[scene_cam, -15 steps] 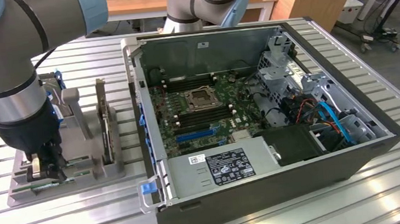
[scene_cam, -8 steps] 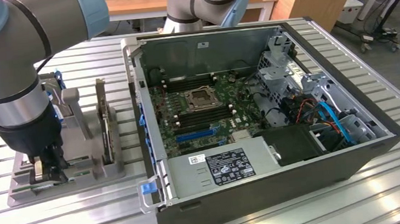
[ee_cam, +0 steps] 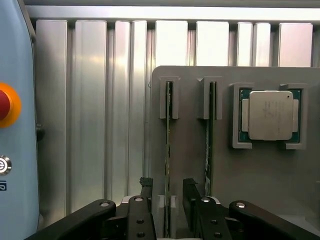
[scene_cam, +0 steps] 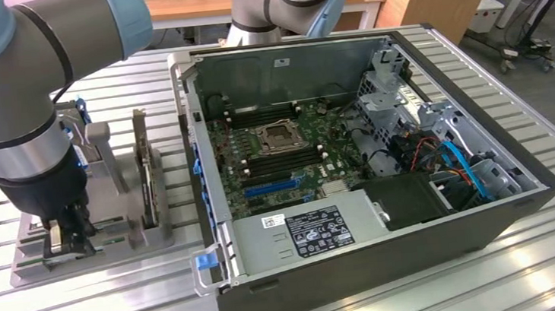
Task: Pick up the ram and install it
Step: 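Pick up the ram and move it above insertion slot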
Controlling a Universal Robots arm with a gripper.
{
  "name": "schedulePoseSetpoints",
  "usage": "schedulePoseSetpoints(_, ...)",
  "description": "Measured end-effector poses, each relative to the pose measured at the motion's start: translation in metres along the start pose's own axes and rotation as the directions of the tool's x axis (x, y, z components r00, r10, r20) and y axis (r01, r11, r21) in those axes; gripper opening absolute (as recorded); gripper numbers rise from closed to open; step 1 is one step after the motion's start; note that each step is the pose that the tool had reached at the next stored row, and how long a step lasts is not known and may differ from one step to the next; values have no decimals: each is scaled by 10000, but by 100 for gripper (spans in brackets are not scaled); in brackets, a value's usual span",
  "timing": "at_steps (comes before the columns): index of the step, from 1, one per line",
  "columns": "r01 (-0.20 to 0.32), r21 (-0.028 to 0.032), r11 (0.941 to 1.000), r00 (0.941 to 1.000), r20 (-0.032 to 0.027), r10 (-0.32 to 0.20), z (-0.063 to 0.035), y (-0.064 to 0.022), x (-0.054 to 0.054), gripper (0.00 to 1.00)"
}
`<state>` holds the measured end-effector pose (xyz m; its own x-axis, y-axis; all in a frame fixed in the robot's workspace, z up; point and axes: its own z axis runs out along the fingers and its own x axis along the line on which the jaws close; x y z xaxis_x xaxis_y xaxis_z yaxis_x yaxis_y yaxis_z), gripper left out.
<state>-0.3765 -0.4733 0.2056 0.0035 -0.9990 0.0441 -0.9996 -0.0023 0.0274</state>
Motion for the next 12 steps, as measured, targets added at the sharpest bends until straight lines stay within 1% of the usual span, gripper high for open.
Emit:
schedulePoseSetpoints(9, 0, -2, 10000, 10000, -2, 0, 16, 0, 0, 38)
schedulePoseSetpoints(10, 0, -2, 10000, 10000, -2, 0, 16, 0, 0, 36)
schedulePoseSetpoints(12, 0, -2, 10000, 10000, -2, 0, 16, 0, 0, 36)
